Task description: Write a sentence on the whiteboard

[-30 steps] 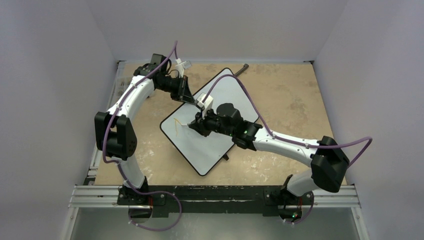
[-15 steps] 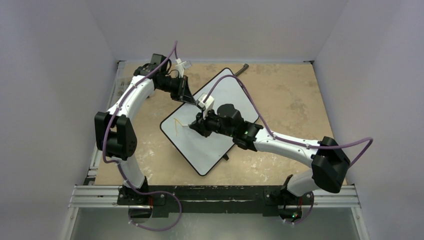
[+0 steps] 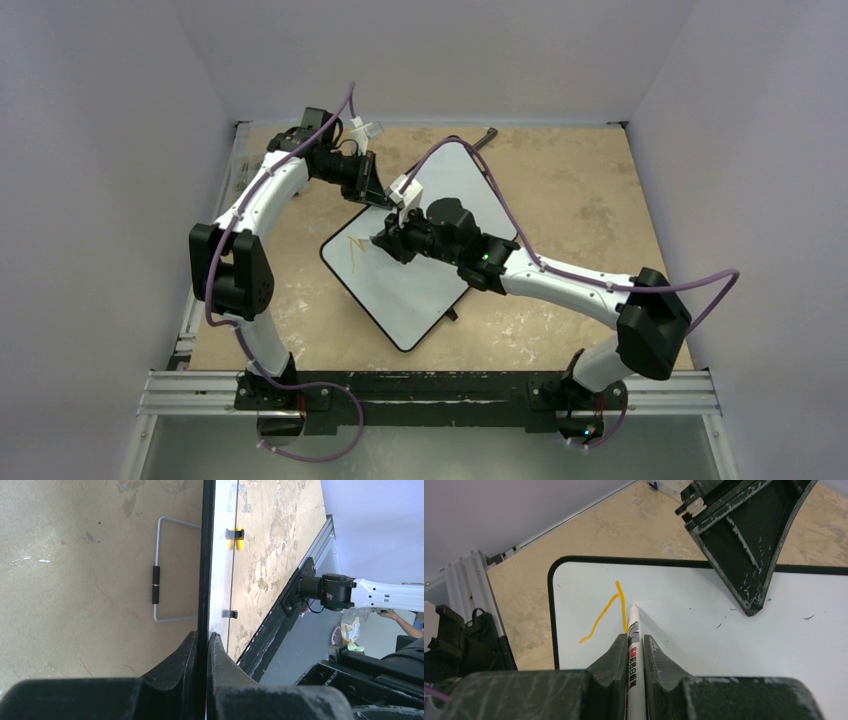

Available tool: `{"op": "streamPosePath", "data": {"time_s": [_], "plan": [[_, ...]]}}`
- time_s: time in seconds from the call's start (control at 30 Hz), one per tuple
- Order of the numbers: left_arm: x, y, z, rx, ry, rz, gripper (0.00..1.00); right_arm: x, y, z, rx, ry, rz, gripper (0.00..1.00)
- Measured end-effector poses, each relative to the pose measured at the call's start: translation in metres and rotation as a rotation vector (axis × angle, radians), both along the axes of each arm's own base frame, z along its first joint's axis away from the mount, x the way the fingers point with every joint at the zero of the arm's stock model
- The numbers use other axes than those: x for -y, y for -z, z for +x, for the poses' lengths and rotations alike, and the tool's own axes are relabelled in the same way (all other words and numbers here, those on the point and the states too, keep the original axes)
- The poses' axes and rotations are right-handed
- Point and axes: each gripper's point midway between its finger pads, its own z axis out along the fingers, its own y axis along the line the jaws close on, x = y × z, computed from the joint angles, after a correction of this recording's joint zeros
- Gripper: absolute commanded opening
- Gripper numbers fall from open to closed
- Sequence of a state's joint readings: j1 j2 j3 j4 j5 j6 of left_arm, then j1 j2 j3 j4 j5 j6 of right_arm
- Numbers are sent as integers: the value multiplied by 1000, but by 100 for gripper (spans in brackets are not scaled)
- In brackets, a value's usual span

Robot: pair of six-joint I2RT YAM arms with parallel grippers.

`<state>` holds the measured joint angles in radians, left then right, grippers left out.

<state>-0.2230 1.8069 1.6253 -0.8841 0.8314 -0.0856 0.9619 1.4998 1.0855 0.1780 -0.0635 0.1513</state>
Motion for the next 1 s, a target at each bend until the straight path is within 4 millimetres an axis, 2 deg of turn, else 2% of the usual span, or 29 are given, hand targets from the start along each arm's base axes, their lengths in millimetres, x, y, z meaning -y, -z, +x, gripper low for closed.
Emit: {"op": "streamPosePath", "data": {"time_s": [0.23, 0.53, 0.87, 1.0], "plan": [[0, 0, 0, 0, 0, 0, 0, -11, -16, 15, 35, 25, 8, 0], [1, -1, 0, -5, -1, -4, 0, -9, -19, 15, 42, 19, -18, 0], [2, -2, -2, -14, -3, -12, 0, 15, -44, 0, 66, 24, 20, 0], [2, -2, -2, -17, -5, -13, 0, 23, -33, 0, 53, 34, 10, 0]]}}
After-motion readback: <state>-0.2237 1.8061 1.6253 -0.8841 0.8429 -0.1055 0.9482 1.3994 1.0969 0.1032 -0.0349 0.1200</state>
